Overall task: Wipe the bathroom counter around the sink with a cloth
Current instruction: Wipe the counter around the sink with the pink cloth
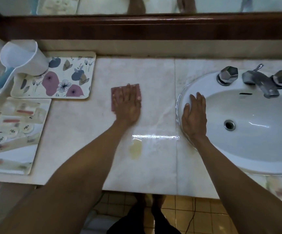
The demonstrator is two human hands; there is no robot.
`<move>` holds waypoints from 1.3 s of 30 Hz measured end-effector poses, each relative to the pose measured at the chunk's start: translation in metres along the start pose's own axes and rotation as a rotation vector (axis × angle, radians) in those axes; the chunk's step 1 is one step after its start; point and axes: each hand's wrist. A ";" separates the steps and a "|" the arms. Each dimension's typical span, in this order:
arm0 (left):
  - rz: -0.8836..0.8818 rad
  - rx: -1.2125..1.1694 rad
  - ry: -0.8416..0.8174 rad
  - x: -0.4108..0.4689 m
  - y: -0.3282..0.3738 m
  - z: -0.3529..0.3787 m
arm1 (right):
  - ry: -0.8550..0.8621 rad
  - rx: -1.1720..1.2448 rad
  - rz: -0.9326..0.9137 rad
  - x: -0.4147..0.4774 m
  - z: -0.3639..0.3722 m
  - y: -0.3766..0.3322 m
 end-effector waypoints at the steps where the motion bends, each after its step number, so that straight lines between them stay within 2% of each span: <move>1: 0.037 0.011 -0.001 -0.008 0.019 0.010 | 0.004 0.011 0.003 0.000 0.001 0.000; 4: 0.303 0.029 -0.116 -0.050 0.052 0.031 | 0.000 0.039 -0.002 0.000 -0.001 0.000; 6: 0.495 0.081 -0.159 -0.072 0.036 0.031 | -0.002 0.067 -0.005 0.001 -0.002 0.000; 8: 0.594 0.131 -0.178 -0.071 0.008 0.017 | -0.001 0.086 0.000 0.002 -0.003 0.001; 10: 0.537 0.157 -0.173 -0.053 -0.012 0.007 | 0.003 0.092 0.000 0.003 -0.003 0.002; 12: 0.348 0.131 -0.105 -0.030 -0.008 0.008 | 0.006 0.103 0.004 0.004 -0.002 0.002; 14: 0.147 0.081 0.012 -0.021 0.020 0.021 | -0.001 0.116 0.016 0.004 -0.003 0.001; 16: 0.044 0.032 0.092 -0.026 0.055 0.040 | 0.000 0.123 0.010 0.005 -0.003 0.001; 20: 0.230 -0.005 0.034 -0.070 0.090 0.065 | 0.005 0.135 -0.021 0.020 -0.002 0.006; 25: 0.400 0.030 -0.058 -0.129 0.075 0.071 | -0.007 0.071 -0.027 0.021 -0.001 0.004; 30: 0.496 0.072 -0.162 -0.107 0.060 0.053 | -0.017 0.028 -0.021 0.021 -0.002 0.001; 32: 0.465 0.054 -0.183 -0.081 0.058 0.043 | -0.016 0.011 -0.039 0.019 -0.003 0.002; 35: 0.323 -0.039 -0.186 -0.042 0.051 0.022 | -0.028 -0.010 -0.057 0.018 -0.003 0.005; 39: 0.182 -0.189 -0.181 -0.035 0.020 -0.001 | -0.035 -0.061 -0.071 0.015 -0.002 0.003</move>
Point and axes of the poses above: each hand's wrist, its own x-axis towards the middle knuckle, its own z-axis out of the palm, y = z × x, and after that the axes turned 11 degrees about -x, right-handed
